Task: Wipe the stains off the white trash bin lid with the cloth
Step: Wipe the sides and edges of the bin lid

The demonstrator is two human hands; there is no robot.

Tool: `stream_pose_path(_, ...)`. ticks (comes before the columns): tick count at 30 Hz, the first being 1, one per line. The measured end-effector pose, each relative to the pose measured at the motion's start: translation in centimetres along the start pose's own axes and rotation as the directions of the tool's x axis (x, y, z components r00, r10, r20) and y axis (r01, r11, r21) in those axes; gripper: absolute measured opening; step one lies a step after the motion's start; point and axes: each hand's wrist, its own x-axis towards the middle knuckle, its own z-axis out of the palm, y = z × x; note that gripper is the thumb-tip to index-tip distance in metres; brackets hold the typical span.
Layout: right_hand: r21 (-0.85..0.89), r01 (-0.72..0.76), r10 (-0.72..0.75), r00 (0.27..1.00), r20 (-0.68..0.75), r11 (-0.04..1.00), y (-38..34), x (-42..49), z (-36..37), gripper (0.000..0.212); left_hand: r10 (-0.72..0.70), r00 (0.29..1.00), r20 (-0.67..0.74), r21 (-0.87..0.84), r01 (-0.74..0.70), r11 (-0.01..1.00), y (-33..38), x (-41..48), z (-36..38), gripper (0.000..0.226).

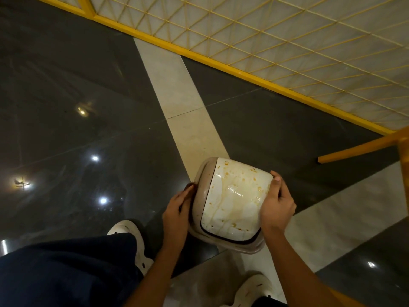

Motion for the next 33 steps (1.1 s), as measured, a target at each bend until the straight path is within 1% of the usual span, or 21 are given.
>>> stream_pose_path(4,-0.011,0.006,-0.006,1.0,-0.004,1.0,0.1,0.1,0.0,0.035,0.057,0.984,0.172,0.114,-0.077,0.99,3.3,5.9,0.9,0.029)
stream_pose_path(7,-0.002,0.002,-0.002,1.0,-0.009,1.0,-0.1,0.1,0.1,0.035,0.072,0.95,0.305,0.129,-0.117,0.985,5.8,9.3,2.0,0.028)
stream_pose_path(9,0.006,-0.002,0.002,1.0,-0.017,1.0,-0.2,0.2,0.0,0.034,0.072,0.927,0.368,0.141,-0.132,0.981,6.8,10.4,2.4,0.028)
stream_pose_path(11,0.015,-0.012,0.012,1.0,-0.018,1.0,-0.2,0.2,0.0,0.034,0.08,0.924,0.374,0.129,-0.137,0.982,6.7,10.4,2.6,0.027)
stream_pose_path(14,0.021,-0.013,0.013,1.0,-0.017,1.0,-0.2,-0.1,-0.1,0.033,0.096,0.957,0.275,0.048,-0.113,0.992,5.1,9.1,2.5,0.026)
stream_pose_path(16,0.014,-0.01,0.011,1.0,-0.018,1.0,-0.2,-0.2,-0.1,0.034,0.093,0.955,0.28,0.039,-0.108,0.993,4.6,9.2,2.2,0.027)
stream_pose_path(17,0.009,-0.012,0.012,1.0,-0.017,1.0,-0.2,-0.2,0.0,0.034,0.084,0.944,0.319,0.068,-0.111,0.991,4.8,9.7,2.0,0.028)
stream_pose_path(19,0.0,-0.012,0.012,1.0,-0.016,1.0,-0.2,-0.2,0.0,0.035,0.029,0.906,0.421,0.189,-0.118,0.975,6.0,10.9,1.7,0.029)
stream_pose_path(20,-0.001,-0.011,0.011,1.0,-0.017,1.0,-0.3,-0.1,0.0,0.034,0.002,0.88,0.475,0.253,-0.139,0.957,6.8,11.6,1.7,0.029)
stream_pose_path(22,0.0,-0.014,0.014,1.0,-0.017,1.0,-0.4,-0.2,0.1,0.034,-0.005,0.834,0.551,0.344,-0.221,0.913,8.1,12.0,1.9,0.029)
stream_pose_path(24,0.004,-0.024,0.024,1.0,-0.017,1.0,-0.4,-0.2,0.1,0.033,0.02,0.832,0.554,0.35,-0.255,0.901,8.7,11.7,1.8,0.028)
stream_pose_path(27,0.002,-0.028,0.028,0.999,-0.024,1.0,-0.4,-0.2,0.0,0.032,0.023,0.878,0.478,0.212,-0.141,0.967,8.2,9.8,0.6,0.028)
stream_pose_path(29,-0.001,-0.019,0.019,0.999,-0.026,1.0,-0.3,-0.3,0.0,0.032,0.039,0.916,0.4,0.16,-0.111,0.981,7.7,8.6,0.3,0.029)
stream_pose_path(30,-0.003,-0.015,0.015,1.0,-0.026,1.0,-0.4,-0.4,0.0,0.033,0.049,0.924,0.379,0.169,-0.121,0.978,7.5,8.4,0.4,0.03)
stream_pose_path(33,0.001,-0.019,0.019,1.0,-0.021,1.0,-0.6,-0.4,0.0,0.033,0.037,0.917,0.396,0.282,-0.16,0.946,8.1,8.9,1.3,0.031)
